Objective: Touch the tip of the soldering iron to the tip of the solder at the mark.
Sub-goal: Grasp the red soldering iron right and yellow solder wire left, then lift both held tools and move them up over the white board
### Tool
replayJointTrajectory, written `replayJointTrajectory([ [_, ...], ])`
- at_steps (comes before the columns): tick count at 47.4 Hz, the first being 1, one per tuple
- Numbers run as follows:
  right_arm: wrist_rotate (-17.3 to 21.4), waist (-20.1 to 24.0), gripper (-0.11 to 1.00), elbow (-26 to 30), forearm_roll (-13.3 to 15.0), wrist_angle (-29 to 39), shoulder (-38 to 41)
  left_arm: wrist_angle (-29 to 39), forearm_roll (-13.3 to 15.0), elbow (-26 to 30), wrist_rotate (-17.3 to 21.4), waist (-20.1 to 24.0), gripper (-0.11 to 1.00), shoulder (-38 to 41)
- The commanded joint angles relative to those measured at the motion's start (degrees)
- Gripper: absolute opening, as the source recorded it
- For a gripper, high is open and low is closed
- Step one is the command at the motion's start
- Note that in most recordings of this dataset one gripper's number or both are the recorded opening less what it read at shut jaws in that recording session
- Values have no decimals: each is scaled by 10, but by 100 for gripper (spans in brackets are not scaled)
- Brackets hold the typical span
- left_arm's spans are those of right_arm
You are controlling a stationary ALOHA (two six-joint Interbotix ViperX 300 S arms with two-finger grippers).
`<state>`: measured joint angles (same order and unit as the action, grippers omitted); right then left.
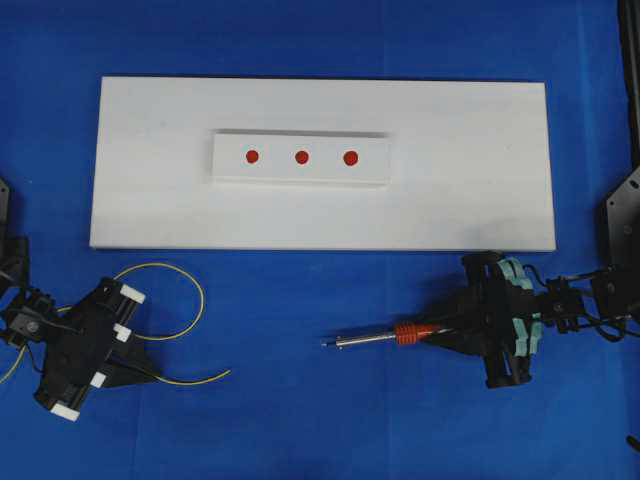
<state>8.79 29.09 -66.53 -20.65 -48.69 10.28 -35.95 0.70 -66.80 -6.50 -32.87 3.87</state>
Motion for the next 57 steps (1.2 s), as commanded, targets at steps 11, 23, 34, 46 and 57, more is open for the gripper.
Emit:
replayJointTrajectory([
  [11,-1,2,6,11,0,1,-7,7,0,22,-1,-1,2,-8],
  [23,-7,2,6,37,-1,105,-76,120,0,75,-1,0,2,-54],
  [34,-9,-25,6,76,-2,337,-191,286,0,132,0,2,2,-123],
  [46,-19,-89,6,127,36,556,-281,459,0,192,-20,26,2,-183],
  [57,-17,-115,6,166,89,666,-325,553,-6,224,-52,53,2,-207],
])
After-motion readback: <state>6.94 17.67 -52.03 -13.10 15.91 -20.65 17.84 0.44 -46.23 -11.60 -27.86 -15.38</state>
